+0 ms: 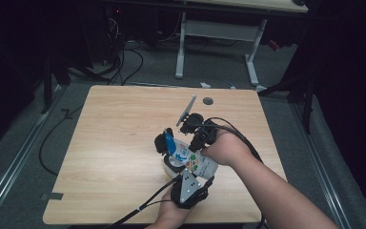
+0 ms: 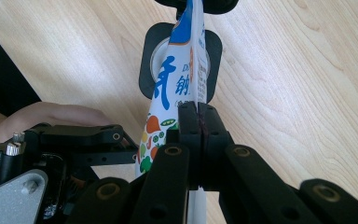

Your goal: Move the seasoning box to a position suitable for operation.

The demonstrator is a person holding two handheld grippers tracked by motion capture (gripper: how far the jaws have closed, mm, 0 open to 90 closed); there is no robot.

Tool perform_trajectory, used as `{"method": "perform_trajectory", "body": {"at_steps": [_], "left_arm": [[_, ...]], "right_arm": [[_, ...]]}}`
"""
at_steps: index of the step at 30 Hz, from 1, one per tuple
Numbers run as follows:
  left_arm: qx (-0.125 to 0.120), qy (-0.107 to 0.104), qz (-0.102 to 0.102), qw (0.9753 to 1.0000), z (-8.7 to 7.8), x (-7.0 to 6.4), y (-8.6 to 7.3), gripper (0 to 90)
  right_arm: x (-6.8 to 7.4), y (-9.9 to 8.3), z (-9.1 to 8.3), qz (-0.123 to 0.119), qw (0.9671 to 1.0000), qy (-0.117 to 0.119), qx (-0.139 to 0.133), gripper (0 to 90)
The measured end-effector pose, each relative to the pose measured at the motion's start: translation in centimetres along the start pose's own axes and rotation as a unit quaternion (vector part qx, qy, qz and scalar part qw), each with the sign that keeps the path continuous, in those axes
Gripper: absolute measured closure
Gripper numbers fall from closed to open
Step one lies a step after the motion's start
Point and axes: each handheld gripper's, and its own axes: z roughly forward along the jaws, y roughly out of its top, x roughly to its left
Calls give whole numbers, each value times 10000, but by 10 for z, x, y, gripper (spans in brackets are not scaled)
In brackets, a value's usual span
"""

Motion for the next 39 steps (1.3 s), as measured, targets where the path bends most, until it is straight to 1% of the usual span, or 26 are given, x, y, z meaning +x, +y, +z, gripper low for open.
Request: {"method": "perform_trajectory", "body": {"at_steps": [12,16,25,29,39], "left_arm": [[-27,2,-28,10000,0,0,1,567],[-30,-2,-31,10000,0,0,1,567],[-37,-5,-24,10000,0,0,1,568],[-30,-5,-14,10000,0,0,0,568],[-48,-19,-11,10000,0,-1,0,569]], "right_arm": [[0,2,2,12,10000,-14,-6,900],[0,2,2,-36,10000,-31,1,900],[0,2,2,-40,10000,-33,-8,900],[0,2,2,-1,10000,-24,-20,900],[-1,1,2,4,10000,-13,-32,900]]}}
